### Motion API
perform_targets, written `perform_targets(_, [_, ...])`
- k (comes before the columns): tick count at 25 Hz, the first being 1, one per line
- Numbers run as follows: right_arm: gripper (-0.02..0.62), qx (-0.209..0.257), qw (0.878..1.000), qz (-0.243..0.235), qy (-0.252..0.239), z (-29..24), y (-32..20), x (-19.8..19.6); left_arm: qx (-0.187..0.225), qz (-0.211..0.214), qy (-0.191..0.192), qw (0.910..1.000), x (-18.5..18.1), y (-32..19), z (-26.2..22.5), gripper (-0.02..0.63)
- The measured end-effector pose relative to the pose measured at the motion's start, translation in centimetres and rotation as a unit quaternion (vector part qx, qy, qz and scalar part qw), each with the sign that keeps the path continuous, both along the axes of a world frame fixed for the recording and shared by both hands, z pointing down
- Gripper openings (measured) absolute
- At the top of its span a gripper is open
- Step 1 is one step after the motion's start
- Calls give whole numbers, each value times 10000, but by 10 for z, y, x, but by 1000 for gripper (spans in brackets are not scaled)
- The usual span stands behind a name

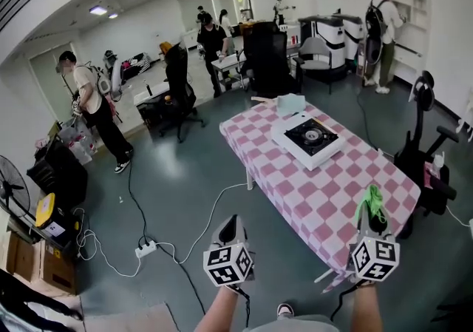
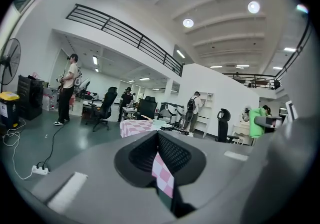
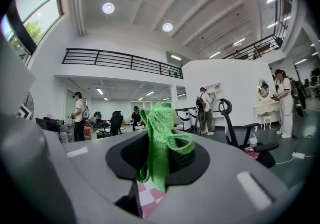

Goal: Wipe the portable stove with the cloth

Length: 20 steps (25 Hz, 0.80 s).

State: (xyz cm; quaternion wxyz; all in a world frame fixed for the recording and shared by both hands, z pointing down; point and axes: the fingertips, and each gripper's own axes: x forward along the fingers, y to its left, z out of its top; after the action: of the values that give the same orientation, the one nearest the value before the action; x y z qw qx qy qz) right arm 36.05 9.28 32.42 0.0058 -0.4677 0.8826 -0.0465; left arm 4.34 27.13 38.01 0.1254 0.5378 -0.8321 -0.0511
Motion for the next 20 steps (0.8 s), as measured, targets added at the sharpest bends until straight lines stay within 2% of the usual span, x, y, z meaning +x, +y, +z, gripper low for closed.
perform_targets(12, [78, -360, 9985, 383, 142, 37, -77, -23, -194, 246, 94, 9995, -51, -96, 25, 0])
perform_targets(17, [78, -385, 9964, 712, 243, 43, -106, -43, -167, 564, 158, 9981, -87, -153, 34, 0])
perform_targets(20, [78, -381, 9945, 950, 208, 41, -128, -65, -138, 742, 190, 9970, -121, -189, 34, 0])
